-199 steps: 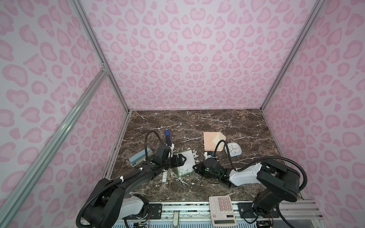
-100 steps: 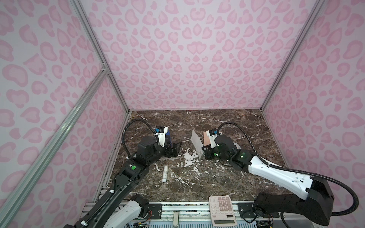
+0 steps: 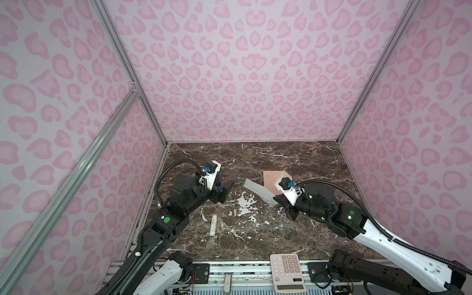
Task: Place the letter into the envelope and seal it
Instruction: 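Lift the letter sheet upright with the right gripper while the left gripper rises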
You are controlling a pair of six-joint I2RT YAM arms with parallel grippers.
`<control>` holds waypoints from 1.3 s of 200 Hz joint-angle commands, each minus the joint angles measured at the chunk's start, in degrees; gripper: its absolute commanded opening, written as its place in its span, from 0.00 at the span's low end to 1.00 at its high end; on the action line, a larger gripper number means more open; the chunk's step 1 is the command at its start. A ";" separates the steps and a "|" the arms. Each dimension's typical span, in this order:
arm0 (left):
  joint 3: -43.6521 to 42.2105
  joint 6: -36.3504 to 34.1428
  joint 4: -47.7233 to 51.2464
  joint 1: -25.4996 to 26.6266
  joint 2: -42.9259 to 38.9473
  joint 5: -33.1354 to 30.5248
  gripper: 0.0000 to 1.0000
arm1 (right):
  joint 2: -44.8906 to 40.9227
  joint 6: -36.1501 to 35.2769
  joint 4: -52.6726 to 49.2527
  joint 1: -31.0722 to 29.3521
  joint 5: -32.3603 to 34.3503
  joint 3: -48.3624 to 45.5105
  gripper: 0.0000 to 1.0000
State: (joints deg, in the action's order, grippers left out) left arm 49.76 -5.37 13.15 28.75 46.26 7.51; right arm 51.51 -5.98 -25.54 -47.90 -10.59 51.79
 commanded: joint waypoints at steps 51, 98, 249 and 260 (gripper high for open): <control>3.51 -8.39 -1.48 -2.30 1.23 4.45 0.67 | -0.87 -11.30 -2.41 -0.09 -4.94 0.72 0.00; 3.33 -7.24 -0.65 -3.66 4.04 10.97 0.71 | -1.24 -11.78 -1.36 -0.08 -5.36 -0.22 0.00; 0.48 0.08 -1.18 -2.57 6.90 28.02 0.81 | -0.48 -8.01 5.34 1.36 -5.75 -2.34 0.00; 0.30 0.34 -1.11 -2.21 6.87 28.50 0.81 | -0.21 -7.82 5.67 1.39 -5.89 -2.37 0.00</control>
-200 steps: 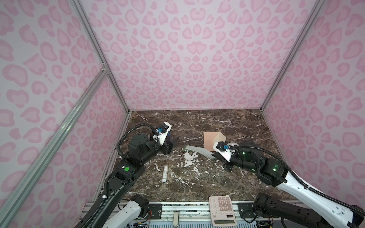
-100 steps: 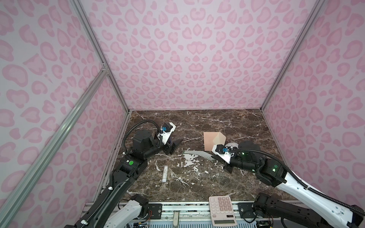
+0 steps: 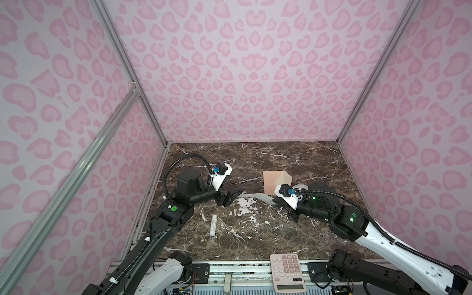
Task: Place the letter into the envelope and seal it
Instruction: 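Lift the letter sheet upright with the right gripper while the left gripper rises, then bring the left gripper to the sheet's top edge and grasp it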
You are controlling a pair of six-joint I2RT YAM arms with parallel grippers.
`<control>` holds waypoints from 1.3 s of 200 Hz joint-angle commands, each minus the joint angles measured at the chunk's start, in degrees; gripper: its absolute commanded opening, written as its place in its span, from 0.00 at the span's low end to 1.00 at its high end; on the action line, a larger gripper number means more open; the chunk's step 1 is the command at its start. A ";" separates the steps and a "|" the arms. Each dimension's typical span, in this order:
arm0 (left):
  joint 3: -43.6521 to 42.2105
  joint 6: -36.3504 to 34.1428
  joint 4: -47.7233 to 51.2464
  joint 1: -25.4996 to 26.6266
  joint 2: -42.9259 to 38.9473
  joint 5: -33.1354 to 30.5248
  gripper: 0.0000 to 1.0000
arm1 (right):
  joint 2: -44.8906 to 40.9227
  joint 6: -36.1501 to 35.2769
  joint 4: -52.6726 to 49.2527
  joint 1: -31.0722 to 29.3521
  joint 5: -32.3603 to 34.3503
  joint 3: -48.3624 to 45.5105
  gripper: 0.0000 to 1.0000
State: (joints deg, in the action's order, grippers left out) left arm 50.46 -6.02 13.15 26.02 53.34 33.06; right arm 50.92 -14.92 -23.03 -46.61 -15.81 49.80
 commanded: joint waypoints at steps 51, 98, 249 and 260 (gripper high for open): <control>-1.31 1.96 -0.95 2.09 -0.49 4.58 0.81 | 1.11 1.78 4.30 0.39 -0.79 -0.14 0.00; -2.61 2.83 -2.78 3.60 -0.13 5.44 0.83 | 2.16 2.26 5.41 0.45 -1.85 -0.01 0.00; -0.53 -1.54 -1.04 4.24 -9.53 -19.69 0.83 | 0.83 -2.16 0.65 0.51 1.05 0.66 0.00; 0.49 -3.31 0.65 3.97 -8.42 -21.82 0.83 | 0.19 -2.64 -0.02 0.56 0.98 0.66 0.00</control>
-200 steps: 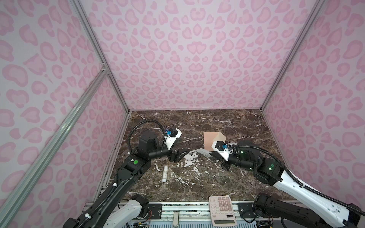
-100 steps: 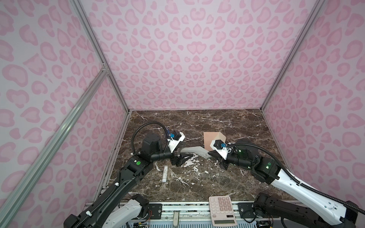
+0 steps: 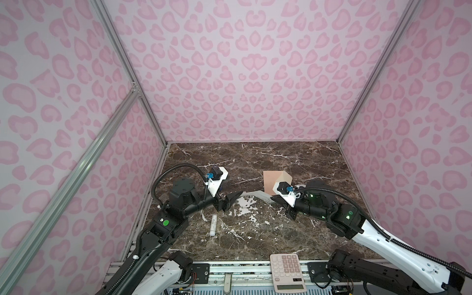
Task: Place the letter into the envelope and seal it
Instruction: 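Bring the left gripper to the sheet's top edge and grasp it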
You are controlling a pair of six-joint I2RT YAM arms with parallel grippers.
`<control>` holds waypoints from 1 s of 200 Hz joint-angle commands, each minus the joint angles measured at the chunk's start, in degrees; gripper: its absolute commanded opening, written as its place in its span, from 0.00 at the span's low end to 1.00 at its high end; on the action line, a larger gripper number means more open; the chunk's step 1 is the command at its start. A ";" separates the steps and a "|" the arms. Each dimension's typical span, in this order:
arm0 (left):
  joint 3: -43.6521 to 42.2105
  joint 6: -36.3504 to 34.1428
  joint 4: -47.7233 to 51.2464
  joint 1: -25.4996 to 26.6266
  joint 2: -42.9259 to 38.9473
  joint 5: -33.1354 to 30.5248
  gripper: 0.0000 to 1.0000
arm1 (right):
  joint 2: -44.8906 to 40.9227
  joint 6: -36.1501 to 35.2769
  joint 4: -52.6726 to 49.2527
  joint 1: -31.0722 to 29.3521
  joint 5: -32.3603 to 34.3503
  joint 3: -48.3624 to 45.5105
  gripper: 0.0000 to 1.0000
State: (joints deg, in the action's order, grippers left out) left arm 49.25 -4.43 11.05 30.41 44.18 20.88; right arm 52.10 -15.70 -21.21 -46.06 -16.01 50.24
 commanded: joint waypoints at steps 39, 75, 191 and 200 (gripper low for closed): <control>3.37 -5.85 4.22 -0.88 8.58 -11.48 0.78 | -3.22 -1.96 -3.00 -0.08 0.10 0.54 0.00; 3.85 -4.24 3.55 -0.64 11.88 0.62 0.75 | -4.71 -1.86 -3.19 -0.03 1.00 0.14 0.00; 0.85 -3.18 3.52 3.60 10.07 13.67 0.79 | -1.22 -0.64 0.68 0.35 -1.46 0.45 0.00; 0.59 -3.14 3.37 3.69 10.17 14.10 0.79 | -1.10 -0.47 0.82 0.33 -1.64 0.55 0.00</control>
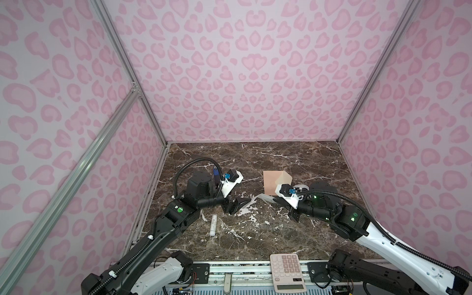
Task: Place the letter into the envelope and seal it
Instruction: 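Bring the left gripper to the sheet's top edge and grasp it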
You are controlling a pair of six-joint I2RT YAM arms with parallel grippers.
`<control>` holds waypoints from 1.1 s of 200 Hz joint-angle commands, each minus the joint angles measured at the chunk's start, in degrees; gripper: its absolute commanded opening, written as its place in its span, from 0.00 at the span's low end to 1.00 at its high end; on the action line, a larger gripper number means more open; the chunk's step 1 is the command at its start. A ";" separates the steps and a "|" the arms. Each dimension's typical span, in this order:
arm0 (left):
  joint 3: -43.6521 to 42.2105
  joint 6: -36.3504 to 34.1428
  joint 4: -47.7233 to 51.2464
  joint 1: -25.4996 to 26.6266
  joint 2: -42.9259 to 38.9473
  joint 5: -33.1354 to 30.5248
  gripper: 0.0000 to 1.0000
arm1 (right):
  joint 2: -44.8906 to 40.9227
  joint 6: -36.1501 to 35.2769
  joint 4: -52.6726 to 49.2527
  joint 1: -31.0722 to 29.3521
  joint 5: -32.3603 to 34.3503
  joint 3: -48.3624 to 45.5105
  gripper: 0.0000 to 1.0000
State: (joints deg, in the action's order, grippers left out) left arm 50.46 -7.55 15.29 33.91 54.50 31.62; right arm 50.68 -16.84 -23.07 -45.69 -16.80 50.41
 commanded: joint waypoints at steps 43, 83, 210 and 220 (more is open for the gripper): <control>-0.46 0.32 -1.80 0.80 1.64 2.94 0.78 | 1.08 1.15 3.48 -0.01 -2.35 0.90 0.00; -0.10 0.87 -4.88 1.67 2.70 2.28 0.77 | 1.49 1.87 4.25 -0.28 -3.41 0.74 0.00; 0.05 2.01 -8.45 4.59 4.87 6.04 0.66 | 3.27 2.43 5.94 -2.10 -3.86 0.67 0.00; 0.07 2.01 -8.45 4.61 5.02 6.56 0.65 | 3.32 2.46 6.00 -2.29 -3.89 0.65 0.00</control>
State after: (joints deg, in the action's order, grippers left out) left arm 50.26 -5.61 9.15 38.44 59.24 35.90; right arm 53.78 -14.96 -18.70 -47.57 -19.97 51.11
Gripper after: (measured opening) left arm 0.662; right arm 0.048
